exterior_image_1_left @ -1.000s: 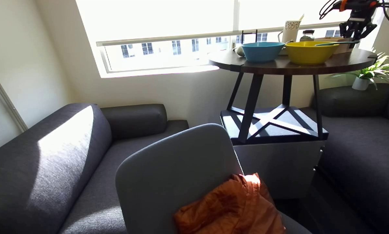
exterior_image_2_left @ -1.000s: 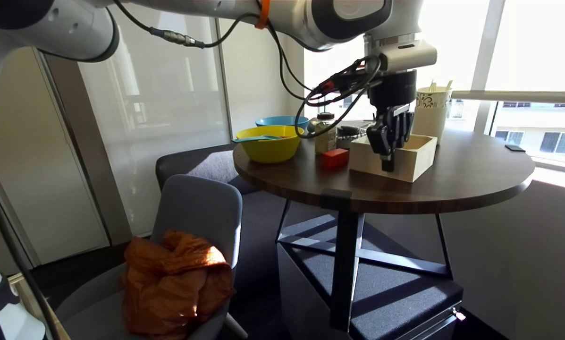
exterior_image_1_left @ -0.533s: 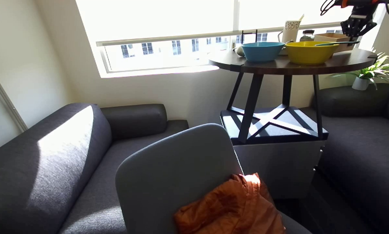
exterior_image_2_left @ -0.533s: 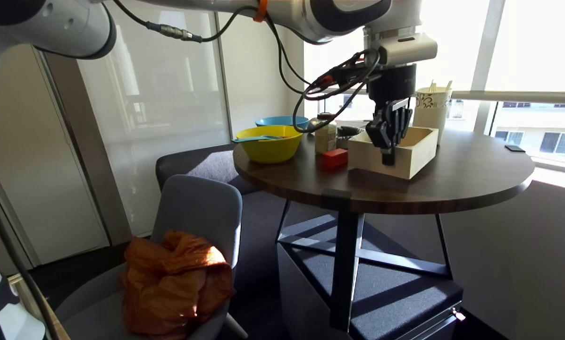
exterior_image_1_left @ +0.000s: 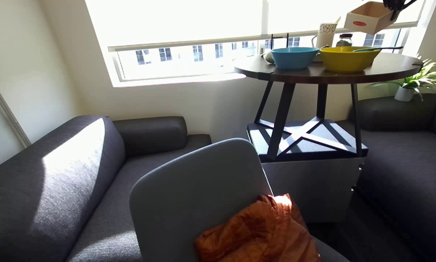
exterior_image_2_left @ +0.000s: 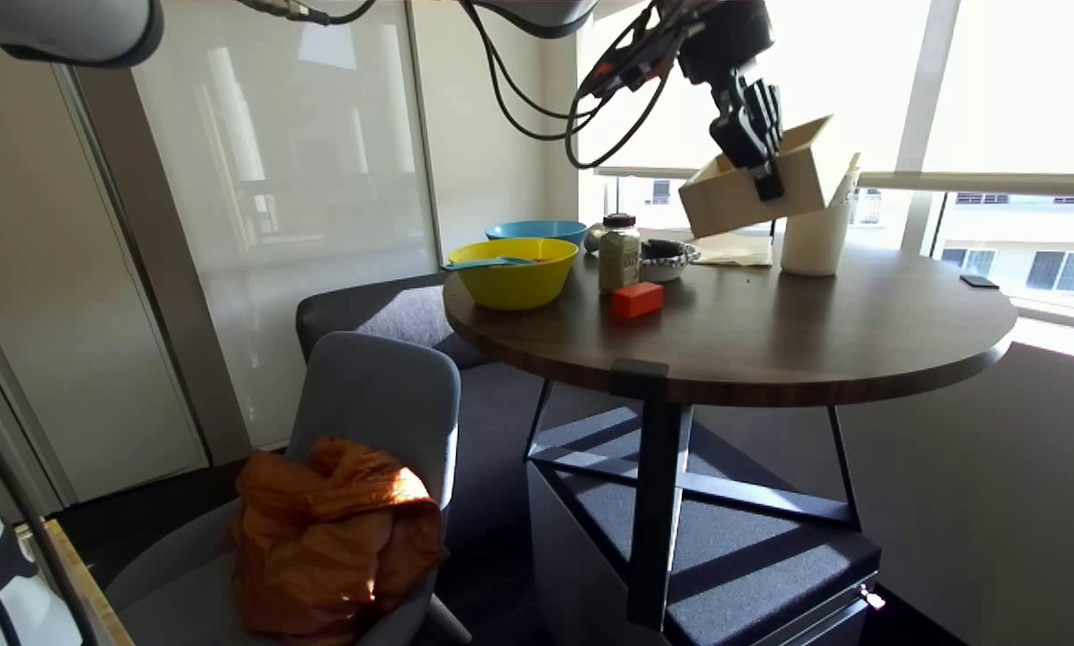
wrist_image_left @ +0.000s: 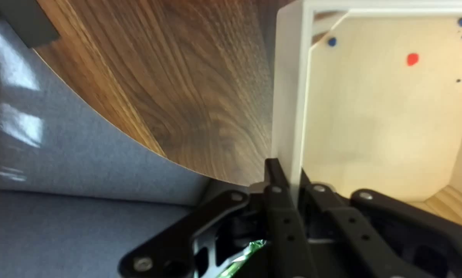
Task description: Pick up the square bowl and pour all its contents into the blue bowl, put the square bowl back on the table
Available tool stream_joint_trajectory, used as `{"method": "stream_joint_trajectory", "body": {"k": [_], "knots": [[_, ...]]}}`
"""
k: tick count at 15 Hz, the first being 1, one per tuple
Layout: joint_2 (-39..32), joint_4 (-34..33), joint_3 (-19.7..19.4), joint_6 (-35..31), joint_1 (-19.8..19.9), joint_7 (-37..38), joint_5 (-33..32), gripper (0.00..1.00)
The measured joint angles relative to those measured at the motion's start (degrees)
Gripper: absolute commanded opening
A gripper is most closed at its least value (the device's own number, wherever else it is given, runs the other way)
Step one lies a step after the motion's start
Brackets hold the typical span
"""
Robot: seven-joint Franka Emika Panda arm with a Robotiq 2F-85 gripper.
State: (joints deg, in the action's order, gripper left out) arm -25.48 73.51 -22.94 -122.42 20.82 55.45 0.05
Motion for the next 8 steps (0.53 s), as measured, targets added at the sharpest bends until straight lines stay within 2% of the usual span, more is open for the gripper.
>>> {"method": "stream_joint_trajectory", "body": {"k": [5, 8], "knots": [[8.49, 7.50, -2.35, -10.33, -10.70, 5.45, -18.10, 0.02], [12.05, 11.21, -2.82, -18.45, -14.92, 10.00, -27.65, 0.02]]}}
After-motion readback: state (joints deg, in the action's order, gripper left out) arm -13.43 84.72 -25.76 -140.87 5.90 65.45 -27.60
